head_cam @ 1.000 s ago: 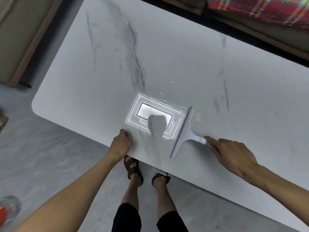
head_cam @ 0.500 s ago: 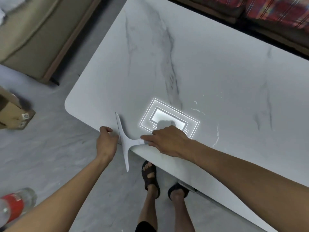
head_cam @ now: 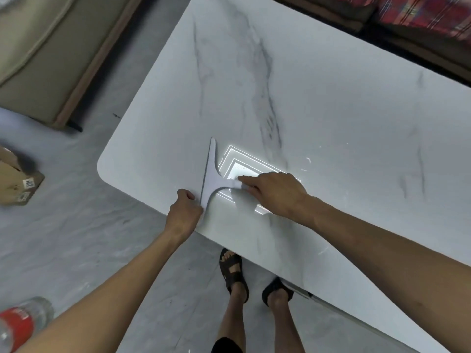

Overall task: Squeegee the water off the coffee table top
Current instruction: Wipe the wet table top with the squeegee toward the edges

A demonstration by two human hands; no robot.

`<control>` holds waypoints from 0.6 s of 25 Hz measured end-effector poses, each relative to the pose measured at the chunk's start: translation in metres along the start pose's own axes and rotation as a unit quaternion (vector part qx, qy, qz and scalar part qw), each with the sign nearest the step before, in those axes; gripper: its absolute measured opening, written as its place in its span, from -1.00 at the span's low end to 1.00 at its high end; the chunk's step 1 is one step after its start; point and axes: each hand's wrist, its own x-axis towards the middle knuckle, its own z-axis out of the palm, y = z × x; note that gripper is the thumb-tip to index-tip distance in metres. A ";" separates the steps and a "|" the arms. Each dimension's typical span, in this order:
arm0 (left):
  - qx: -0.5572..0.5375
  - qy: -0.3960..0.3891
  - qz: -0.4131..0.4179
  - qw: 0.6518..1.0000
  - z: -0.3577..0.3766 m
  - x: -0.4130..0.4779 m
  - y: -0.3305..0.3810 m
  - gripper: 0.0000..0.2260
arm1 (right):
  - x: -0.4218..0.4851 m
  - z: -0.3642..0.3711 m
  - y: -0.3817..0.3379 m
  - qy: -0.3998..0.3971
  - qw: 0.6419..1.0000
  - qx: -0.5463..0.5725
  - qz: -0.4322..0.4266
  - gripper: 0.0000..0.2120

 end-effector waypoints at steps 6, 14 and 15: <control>0.091 -0.112 0.077 0.986 0.068 -0.016 0.020 -0.78 | -0.130 0.011 0.077 0.022 0.984 0.040 0.172 -0.65; 0.227 -0.156 0.096 0.956 0.135 -0.043 0.024 -0.78 | -0.270 0.043 0.128 0.052 0.946 0.068 0.313 -0.64; 0.227 -0.147 0.103 0.957 0.140 -0.048 0.026 -0.78 | -0.280 0.046 0.131 0.055 0.944 0.066 0.319 -0.63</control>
